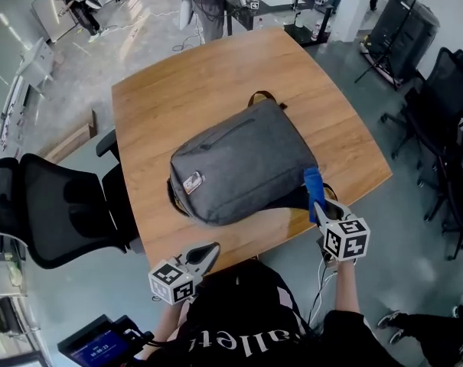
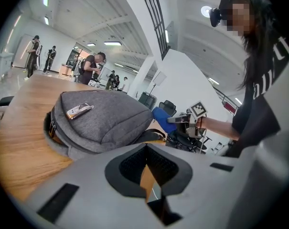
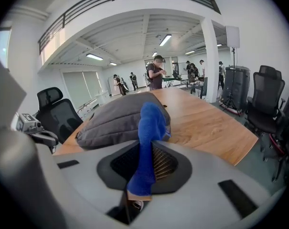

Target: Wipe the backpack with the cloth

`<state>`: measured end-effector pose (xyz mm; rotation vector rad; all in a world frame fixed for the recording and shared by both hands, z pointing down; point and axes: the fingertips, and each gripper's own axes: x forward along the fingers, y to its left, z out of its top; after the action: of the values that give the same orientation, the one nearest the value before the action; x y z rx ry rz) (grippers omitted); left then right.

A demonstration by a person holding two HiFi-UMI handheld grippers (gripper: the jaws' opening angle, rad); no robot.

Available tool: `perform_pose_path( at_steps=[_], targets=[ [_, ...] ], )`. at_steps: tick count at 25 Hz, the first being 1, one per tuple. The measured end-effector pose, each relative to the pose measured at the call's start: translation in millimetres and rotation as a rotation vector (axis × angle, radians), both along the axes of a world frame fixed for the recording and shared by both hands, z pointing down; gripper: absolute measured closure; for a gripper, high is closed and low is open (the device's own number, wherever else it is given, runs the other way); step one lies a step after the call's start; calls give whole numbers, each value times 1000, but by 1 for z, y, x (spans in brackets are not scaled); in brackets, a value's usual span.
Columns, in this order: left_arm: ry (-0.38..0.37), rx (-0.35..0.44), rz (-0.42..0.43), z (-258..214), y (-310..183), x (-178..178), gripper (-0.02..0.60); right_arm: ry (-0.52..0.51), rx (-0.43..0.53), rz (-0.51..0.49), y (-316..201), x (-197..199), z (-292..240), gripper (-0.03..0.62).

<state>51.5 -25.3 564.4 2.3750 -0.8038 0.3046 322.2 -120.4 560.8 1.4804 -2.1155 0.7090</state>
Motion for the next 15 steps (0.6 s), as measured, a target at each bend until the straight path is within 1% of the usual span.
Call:
perform_pose_path(
  at_steps=[4, 10, 15],
  targets=[
    [-17, 6, 9, -4, 2, -11, 580, -49, 17, 10, 15, -18, -8, 530],
    [-9, 60, 26, -14, -6, -30, 581, -104, 25, 36, 45, -57, -4, 530],
    [6, 80, 88, -23, 11, -55, 580, -153, 15, 83, 81, -105, -3, 530]
  ],
)
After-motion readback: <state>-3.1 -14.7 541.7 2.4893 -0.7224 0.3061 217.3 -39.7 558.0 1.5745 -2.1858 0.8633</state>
